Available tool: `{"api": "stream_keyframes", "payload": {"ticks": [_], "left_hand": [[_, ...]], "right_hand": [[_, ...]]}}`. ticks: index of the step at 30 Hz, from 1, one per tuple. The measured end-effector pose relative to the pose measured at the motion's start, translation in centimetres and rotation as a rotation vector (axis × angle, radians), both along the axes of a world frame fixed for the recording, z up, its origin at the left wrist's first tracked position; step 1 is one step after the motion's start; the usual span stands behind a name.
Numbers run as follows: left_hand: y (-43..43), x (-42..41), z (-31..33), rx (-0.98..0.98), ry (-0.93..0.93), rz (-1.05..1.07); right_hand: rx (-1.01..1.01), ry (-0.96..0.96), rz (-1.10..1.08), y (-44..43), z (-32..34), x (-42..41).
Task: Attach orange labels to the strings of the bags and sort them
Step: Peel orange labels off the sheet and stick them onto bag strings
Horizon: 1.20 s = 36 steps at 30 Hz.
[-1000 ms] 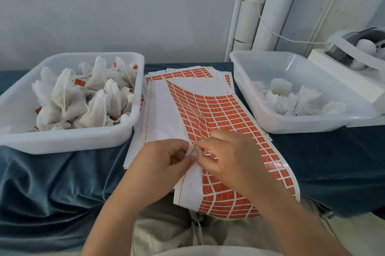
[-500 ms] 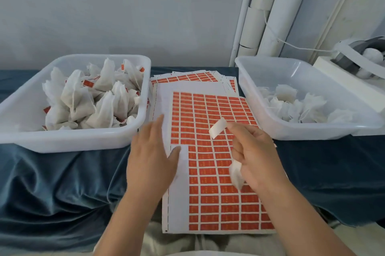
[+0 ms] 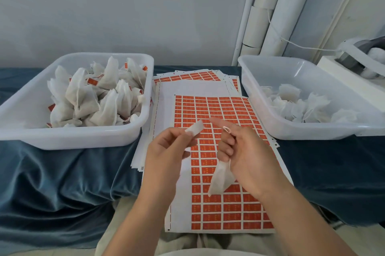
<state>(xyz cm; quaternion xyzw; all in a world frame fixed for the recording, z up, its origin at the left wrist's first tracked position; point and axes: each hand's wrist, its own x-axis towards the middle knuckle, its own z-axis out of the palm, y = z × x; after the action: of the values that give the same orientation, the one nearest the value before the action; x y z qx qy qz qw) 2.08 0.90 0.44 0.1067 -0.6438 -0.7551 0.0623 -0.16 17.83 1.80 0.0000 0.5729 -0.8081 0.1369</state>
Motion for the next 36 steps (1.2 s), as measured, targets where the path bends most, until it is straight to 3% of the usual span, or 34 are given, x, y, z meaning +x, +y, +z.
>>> {"api": "stream_keyframes", "payload": {"ticks": [5,8,21,36], "left_hand": [[-1.7,-0.4,0.2,-0.249,0.106,0.042],[-2.3,-0.5,0.1,-0.374,0.146,-0.023],[-0.9,0.2,-0.1,-0.357,0.232,-0.348],[-1.1,0.5,-0.1,-0.223,0.253,-0.444]], "right_hand": [[0.519,0.287,0.063,1.1,0.4,0.9],[0.658,0.409,0.036,0.9,1.3,1.4],[0.765,0.626,-0.081,0.9,2.9,2.6],[0.829,0.562,-0.016,0.9,2.6,2.5]]}}
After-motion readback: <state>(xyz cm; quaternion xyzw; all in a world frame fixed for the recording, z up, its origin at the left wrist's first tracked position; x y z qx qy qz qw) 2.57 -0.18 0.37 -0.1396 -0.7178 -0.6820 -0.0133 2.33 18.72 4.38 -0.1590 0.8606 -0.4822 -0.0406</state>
